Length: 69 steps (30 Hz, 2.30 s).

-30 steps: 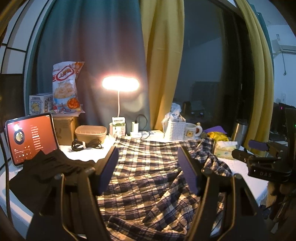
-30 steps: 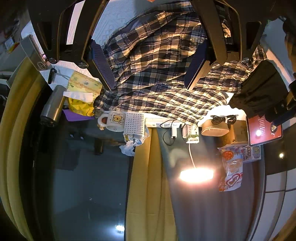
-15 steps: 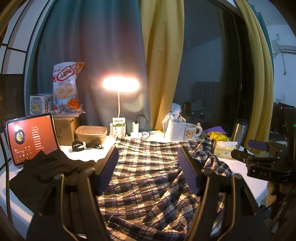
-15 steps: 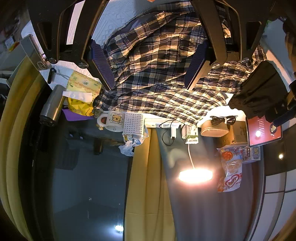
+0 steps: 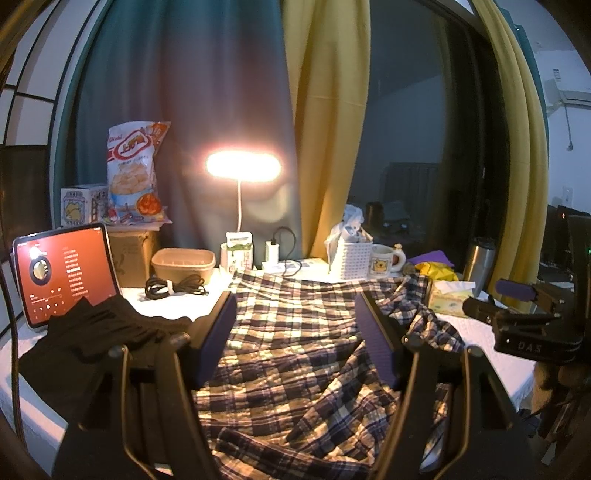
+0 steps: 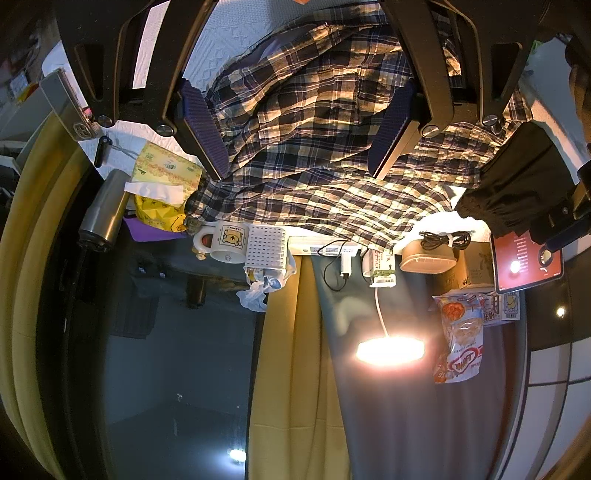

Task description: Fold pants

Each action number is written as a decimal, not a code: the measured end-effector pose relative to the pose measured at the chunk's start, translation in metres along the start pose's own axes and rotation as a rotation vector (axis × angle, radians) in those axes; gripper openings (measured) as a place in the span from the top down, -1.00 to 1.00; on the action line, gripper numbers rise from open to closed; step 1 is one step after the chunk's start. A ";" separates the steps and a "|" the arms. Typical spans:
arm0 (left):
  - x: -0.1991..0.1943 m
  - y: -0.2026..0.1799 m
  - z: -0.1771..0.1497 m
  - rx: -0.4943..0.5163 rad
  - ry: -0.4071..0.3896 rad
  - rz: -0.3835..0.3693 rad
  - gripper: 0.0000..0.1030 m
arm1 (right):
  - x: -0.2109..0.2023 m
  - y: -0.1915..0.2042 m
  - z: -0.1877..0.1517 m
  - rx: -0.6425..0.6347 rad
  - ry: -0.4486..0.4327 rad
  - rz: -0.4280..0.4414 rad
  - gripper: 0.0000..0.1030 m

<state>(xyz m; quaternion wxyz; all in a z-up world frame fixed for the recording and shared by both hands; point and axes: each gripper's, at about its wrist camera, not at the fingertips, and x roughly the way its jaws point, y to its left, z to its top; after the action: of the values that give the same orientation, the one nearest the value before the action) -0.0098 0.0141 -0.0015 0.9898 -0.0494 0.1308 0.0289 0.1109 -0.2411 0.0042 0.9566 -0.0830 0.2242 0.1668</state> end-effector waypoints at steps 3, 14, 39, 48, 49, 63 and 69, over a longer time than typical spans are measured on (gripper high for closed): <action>-0.001 0.000 0.000 0.002 -0.001 0.000 -0.31 | 0.000 0.000 0.000 0.000 0.000 0.000 -0.57; 0.000 0.001 0.001 -0.001 0.001 -0.001 -0.31 | 0.001 0.000 0.000 0.000 0.001 0.001 -0.57; 0.125 0.020 -0.013 0.051 0.262 0.092 -0.31 | 0.176 -0.093 0.004 -0.013 0.174 0.023 -0.57; 0.198 0.047 -0.008 0.045 0.368 0.126 -0.31 | 0.280 -0.126 0.030 0.079 0.180 0.131 -0.57; 0.211 0.051 -0.007 0.049 0.387 0.111 -0.31 | 0.287 -0.129 0.031 0.084 0.182 0.141 -0.57; 0.391 0.107 0.010 0.111 0.561 -0.015 -0.31 | 0.298 -0.194 0.007 0.163 0.335 -0.097 -0.57; 0.466 0.106 -0.004 0.183 0.648 -0.029 -0.31 | 0.317 -0.188 0.008 0.180 0.389 -0.038 -0.57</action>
<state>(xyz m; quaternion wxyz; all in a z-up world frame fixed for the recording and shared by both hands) 0.4307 0.1395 -0.1365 0.8973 0.0313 0.4400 -0.0144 0.4483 -0.3251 -0.1180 0.9019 -0.0320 0.4168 0.1090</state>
